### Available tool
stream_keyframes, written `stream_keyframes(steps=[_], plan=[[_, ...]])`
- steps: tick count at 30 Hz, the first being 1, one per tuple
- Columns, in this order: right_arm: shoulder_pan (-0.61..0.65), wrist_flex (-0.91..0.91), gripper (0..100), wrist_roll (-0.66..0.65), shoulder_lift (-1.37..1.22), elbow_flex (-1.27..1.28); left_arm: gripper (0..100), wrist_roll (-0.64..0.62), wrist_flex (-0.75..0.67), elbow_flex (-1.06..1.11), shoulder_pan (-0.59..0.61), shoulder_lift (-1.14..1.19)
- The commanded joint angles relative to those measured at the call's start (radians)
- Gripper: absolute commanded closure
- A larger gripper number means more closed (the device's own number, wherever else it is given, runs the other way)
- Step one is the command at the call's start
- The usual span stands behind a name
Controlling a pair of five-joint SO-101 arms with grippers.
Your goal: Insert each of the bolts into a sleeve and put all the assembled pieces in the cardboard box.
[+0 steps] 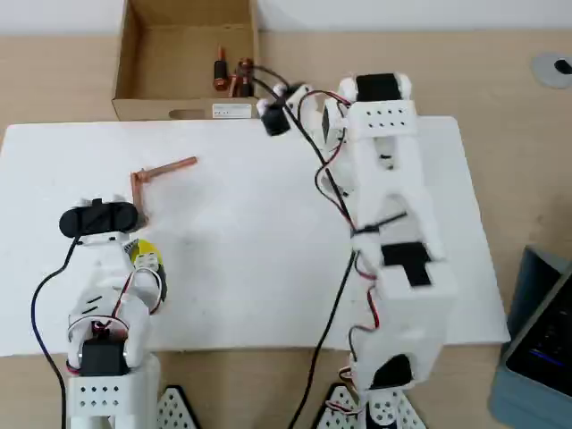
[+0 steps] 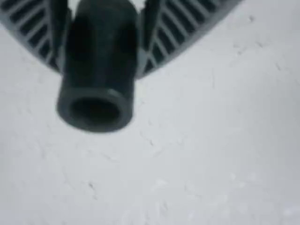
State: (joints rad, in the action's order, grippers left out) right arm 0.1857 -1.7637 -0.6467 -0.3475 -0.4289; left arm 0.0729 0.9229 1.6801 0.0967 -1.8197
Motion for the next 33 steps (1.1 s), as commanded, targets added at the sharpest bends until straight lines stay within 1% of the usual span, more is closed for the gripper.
stream_keyframes(steps=[1,6,12,16,18,23,26,29,33], plan=[[0.013,-0.023,98.8,0.069,0.193,0.048,100,0.002,-0.017,0.012,0.008,-0.004],[0.005,-0.025,98.8,0.201,0.418,0.237,100,0.005,-0.018,0.014,-0.002,-0.004],[0.005,-0.023,98.8,0.399,0.76,0.492,100,0.005,-0.018,0.012,-0.002,-0.004],[0.004,-0.021,98.8,0.443,0.955,0.608,99,0.005,-0.021,-0.003,0.005,-0.002],[-0.021,-0.018,98.8,0.462,1.03,0.657,99,0.005,-0.008,-0.035,0.005,0.001],[-0.157,-0.017,98.8,0.519,1.113,0.719,99,0.008,0.092,-0.176,-0.002,0.005],[-0.236,-0.017,98.8,0.534,1.124,0.72,99,0.066,0.133,-0.255,0.0,0.056],[-0.285,-0.017,98.8,0.534,1.127,0.722,99,0.091,0.138,-0.35,0.005,0.173],[-0.344,-0.017,98.8,0.534,1.129,0.723,99,0.092,0.135,-0.508,0.003,0.401]])
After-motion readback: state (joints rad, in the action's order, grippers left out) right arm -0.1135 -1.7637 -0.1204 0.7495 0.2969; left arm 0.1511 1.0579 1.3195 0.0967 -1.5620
